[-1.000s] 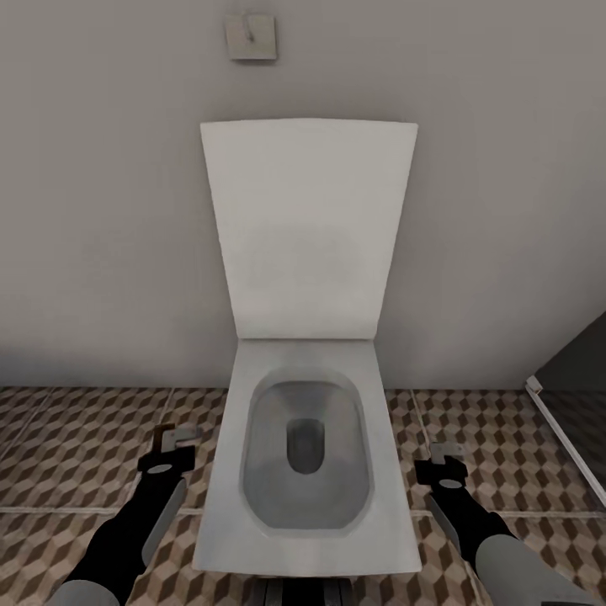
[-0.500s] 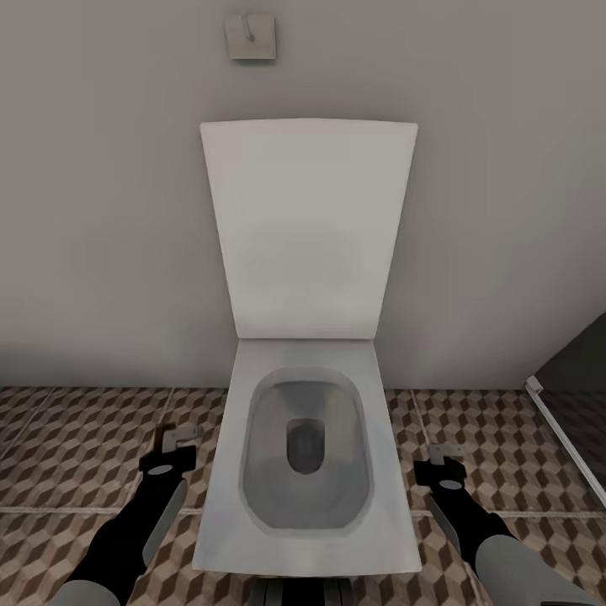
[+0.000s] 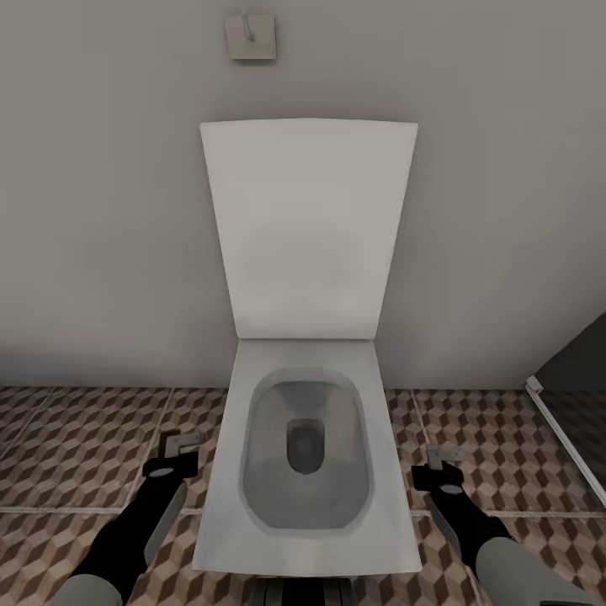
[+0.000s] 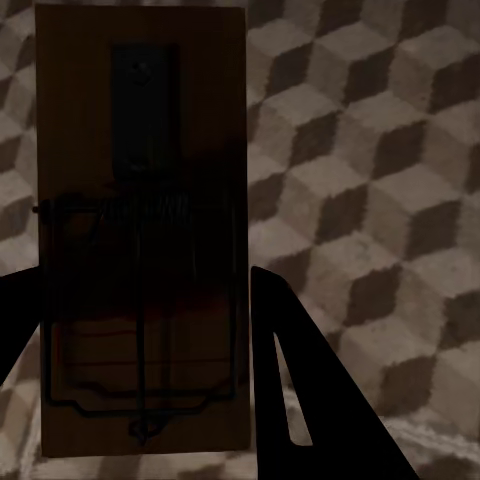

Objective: Take the four mousetraps from the cabinet in the bathroom and place them on the bathroom floor. Make sure all four end up on the same floor surface, and ensure that at least two of them are either under or directly next to the same bathroom sink.

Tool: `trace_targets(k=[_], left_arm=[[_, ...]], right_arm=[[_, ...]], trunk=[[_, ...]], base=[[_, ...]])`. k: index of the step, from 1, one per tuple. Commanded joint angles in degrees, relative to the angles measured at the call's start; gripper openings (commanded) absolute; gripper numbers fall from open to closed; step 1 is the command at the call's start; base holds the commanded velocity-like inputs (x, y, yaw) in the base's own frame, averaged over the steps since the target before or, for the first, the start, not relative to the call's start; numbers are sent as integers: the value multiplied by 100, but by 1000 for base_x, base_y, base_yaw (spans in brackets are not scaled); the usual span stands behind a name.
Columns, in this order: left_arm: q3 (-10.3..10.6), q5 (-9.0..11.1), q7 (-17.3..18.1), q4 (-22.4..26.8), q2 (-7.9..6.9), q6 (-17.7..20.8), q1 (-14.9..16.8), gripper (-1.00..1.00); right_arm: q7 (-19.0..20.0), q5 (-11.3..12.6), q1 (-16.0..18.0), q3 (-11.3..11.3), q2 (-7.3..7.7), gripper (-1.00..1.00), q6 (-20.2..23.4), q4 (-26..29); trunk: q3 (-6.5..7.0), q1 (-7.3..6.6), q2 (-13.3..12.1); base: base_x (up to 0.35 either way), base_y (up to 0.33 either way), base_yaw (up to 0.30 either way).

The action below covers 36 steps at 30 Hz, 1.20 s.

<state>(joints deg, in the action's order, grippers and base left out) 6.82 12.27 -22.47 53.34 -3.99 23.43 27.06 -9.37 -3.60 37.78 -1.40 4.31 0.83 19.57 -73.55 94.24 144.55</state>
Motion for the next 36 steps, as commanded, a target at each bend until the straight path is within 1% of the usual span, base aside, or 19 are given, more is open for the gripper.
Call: trace_targets(k=[1, 4, 10, 22, 36], left_arm=[[30, 40, -47, -95, -7, 7, 46, -100], [30, 35, -39, -248, -1, -16, 107, -100], [30, 31, -35, -303, -2, -49, 137, -100], [30, 26, -36, -329, -9, -61, 142, -100], [24, 43, -30, -638, -26, -42, 194, -100]], right_arm=[[1, -37, 2, -16, -1, -100, -56, -78], [3, -61, 2, -17, -1, -100, -166, -176], [5, -95, 2, -18, 0, -100, -236, -232], [5, -98, 2, -17, 0, -100, -250, -245], [5, -74, 2, -22, -8, -100, -242, -257]], trunk=[[-4, -1, 2], [-4, -1, 2], [-4, -1, 2], [-4, -1, 2], [-4, -1, 2]], base=[[0, 0, 0], [0, 0, 0], [0, 0, 0], [0, 0, 0], [0, 0, 0]])
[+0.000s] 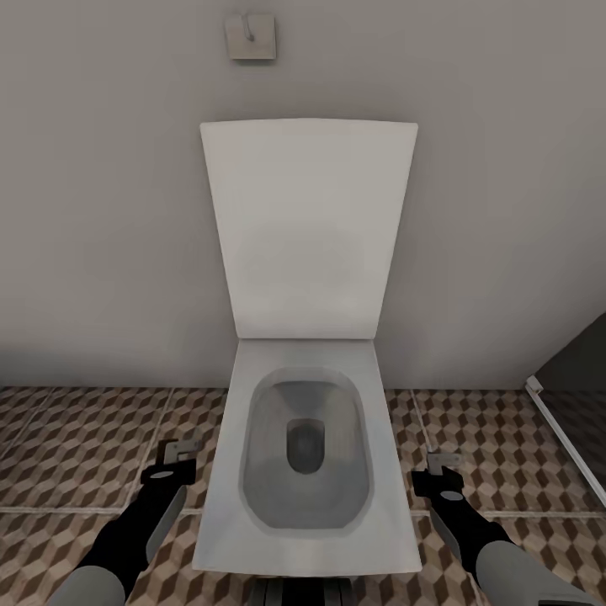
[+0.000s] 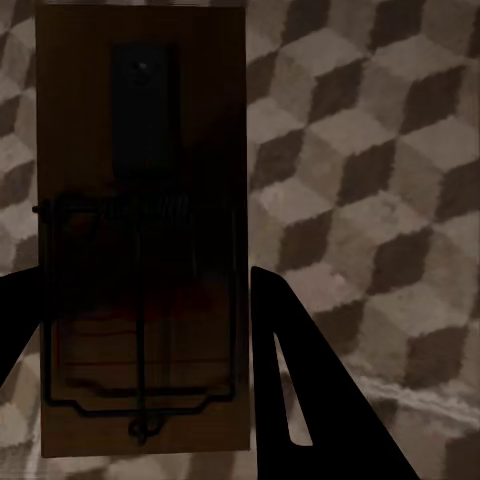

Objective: Take the four mousetraps from the cabinet in the bathroom and place them on the bathroom floor. Make sure all four end up on the same floor surface, and ensure that at least two of them are either under or directly next to the same bathroom sink.

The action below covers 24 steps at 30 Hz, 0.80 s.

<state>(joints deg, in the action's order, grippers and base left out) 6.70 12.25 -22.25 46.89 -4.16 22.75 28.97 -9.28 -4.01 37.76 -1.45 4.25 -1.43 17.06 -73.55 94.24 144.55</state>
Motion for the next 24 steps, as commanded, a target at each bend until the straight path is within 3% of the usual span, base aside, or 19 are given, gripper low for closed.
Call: trace_targets(k=[1, 24], left_arm=[[35, 43, -52, -14, -8, 24, 10, -100], [33, 38, -52, -215, 26, 10, 83, -100]], right_arm=[[-4, -32, 3, -16, -2, -100, -16, -6], [-3, -55, 3, -14, -11, -100, -11, -4]], trunk=[[-4, -1, 2], [-469, 53, 30]], base=[[0, 0, 0], [0, 0, 0]])
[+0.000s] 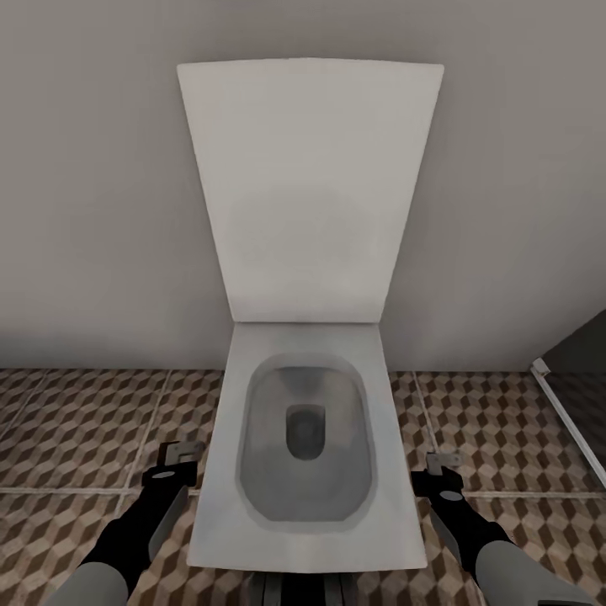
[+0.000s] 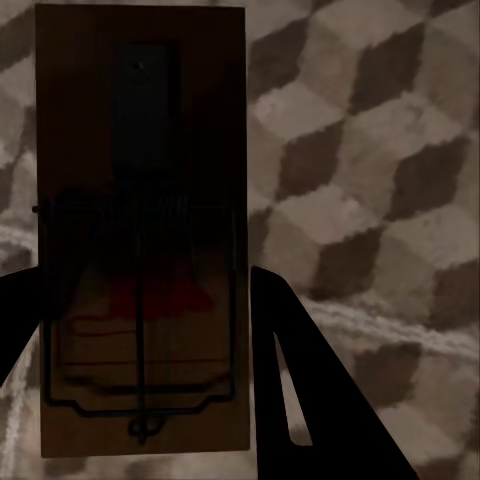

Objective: Take the four mousetraps from the cabinet in the bathroom and place them on the bathroom floor. Make sure all four end up on the same floor surface, and ensure that at least two of them are either under or directly next to the same bathroom sink.

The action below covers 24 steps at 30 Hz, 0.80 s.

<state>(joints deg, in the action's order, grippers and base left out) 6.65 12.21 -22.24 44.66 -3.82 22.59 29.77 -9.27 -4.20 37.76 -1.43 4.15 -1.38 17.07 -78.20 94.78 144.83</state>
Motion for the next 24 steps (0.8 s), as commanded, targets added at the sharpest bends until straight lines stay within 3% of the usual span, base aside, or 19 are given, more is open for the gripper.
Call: trace_targets(k=[1, 9, 24], left_arm=[[38, 44, -52, 8, -4, 26, 2, -100], [38, 47, -52, 14, -11, -5, 3, -100], [38, 53, -48, 9, -5, -120, 3, -100]], right_arm=[[-4, -39, 3, -16, -2, -100, -11, -4], [-4, -45, 3, -15, -2, -100, 13, -2], [-4, -43, 3, -15, -8, -100, 47, -2]], trunk=[[-4, -1, 2], [-4, -1, 2], [-337, 37, 22]], base=[[0, 0, 0], [0, 0, 0], [0, 0, 0]])
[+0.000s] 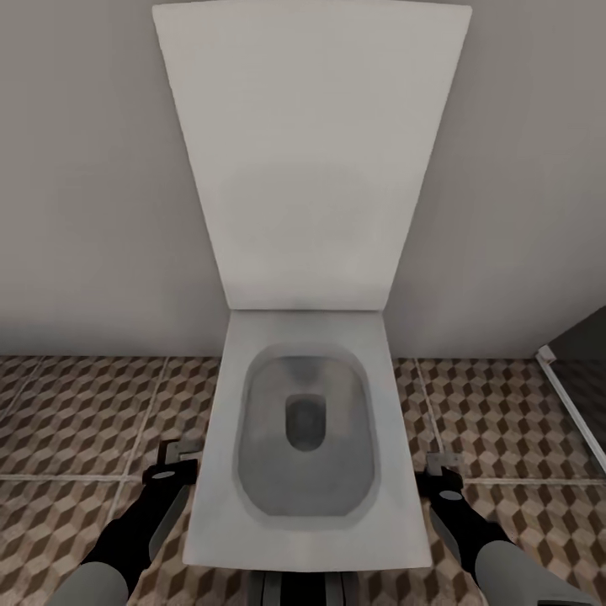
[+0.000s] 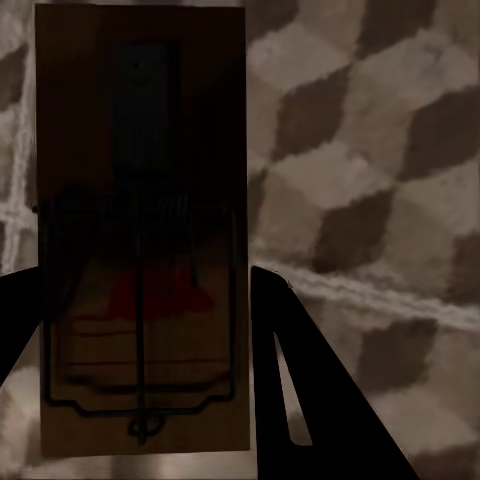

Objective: Take the four mousetraps from the cabinet in the bathroom and place them on the bathroom floor. Make sure all four end up on the same floor surface, and ensure that at least two of them are either under or directly next to the same bathroom sink.

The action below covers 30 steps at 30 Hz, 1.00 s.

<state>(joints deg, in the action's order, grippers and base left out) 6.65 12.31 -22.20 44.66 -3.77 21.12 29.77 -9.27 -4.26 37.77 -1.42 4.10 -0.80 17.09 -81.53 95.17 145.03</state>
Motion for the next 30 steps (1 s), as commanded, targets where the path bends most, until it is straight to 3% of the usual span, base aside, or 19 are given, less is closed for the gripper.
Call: trace_targets(k=[1, 17, 30], left_arm=[[38, 43, -51, 8, -9, 35, 2, -100], [38, 33, -56, 12, -8, 71, 2, -100], [46, 25, -56, 28, 7, 3, 2, -100]], right_arm=[[-4, -31, 3, -16, -2, -100, -2, -4], [43, -15, 3, -16, 3, -100, 529, 61], [261, -32, 3, -16, 3, -100, 580, 75]], trunk=[[-26, 1, 3], [-381, 42, 24], [-381, 42, 24]], base=[[0, 0, 0], [0, 0, 0], [0, 0, 0]])
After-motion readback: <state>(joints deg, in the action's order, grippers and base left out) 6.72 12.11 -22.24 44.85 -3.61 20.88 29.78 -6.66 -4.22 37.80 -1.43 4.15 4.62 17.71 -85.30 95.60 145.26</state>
